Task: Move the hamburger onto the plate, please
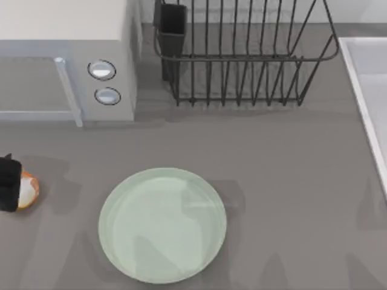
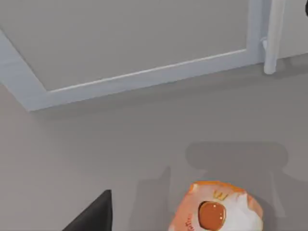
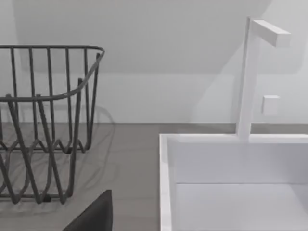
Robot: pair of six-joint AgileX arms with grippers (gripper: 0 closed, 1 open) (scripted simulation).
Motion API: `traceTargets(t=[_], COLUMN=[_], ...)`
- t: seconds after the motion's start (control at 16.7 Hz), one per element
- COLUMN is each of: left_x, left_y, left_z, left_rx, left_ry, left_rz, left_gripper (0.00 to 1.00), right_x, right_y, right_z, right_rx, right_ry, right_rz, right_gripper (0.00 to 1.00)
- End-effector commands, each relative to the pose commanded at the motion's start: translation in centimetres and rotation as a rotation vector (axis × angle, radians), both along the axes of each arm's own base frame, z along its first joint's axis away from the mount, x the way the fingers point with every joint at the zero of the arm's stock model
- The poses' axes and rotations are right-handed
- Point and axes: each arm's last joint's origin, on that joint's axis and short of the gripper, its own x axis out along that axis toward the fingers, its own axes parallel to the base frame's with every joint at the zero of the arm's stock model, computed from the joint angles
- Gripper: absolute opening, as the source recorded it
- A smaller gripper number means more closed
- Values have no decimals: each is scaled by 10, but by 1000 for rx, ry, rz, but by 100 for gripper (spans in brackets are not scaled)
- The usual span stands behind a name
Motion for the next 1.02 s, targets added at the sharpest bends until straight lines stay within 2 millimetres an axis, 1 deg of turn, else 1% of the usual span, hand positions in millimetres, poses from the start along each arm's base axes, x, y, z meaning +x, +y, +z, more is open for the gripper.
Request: traceTargets(t=[0.12, 0.3, 0.42, 0.6, 0.72, 0.84, 1.02], left_x=[29, 73, 98, 132, 150, 163, 170], left_y=[1, 3, 4, 6, 7, 8, 8], left_z=[0, -10, -20, -36, -45, -51, -52], left_rx=[49, 105, 129, 149, 155, 159, 161], left_ry=[212, 507, 666, 845, 925, 966, 977], left_rz=[-39, -113, -167, -241, -280, -307, -318], left_gripper=[100, 100, 100, 100, 100, 100, 100], right_x=[0, 0, 0, 0, 0, 0, 0], right_y=[0, 0, 0, 0, 0, 0, 0], right_z=[0, 0, 0, 0, 0, 0, 0], right_rx=[0, 0, 0, 0, 0, 0, 0], right_ry=[0, 0, 0, 0, 0, 0, 0], right_rz=[0, 0, 0, 0, 0, 0, 0], right_gripper=[100, 100, 100, 100, 100, 100, 100])
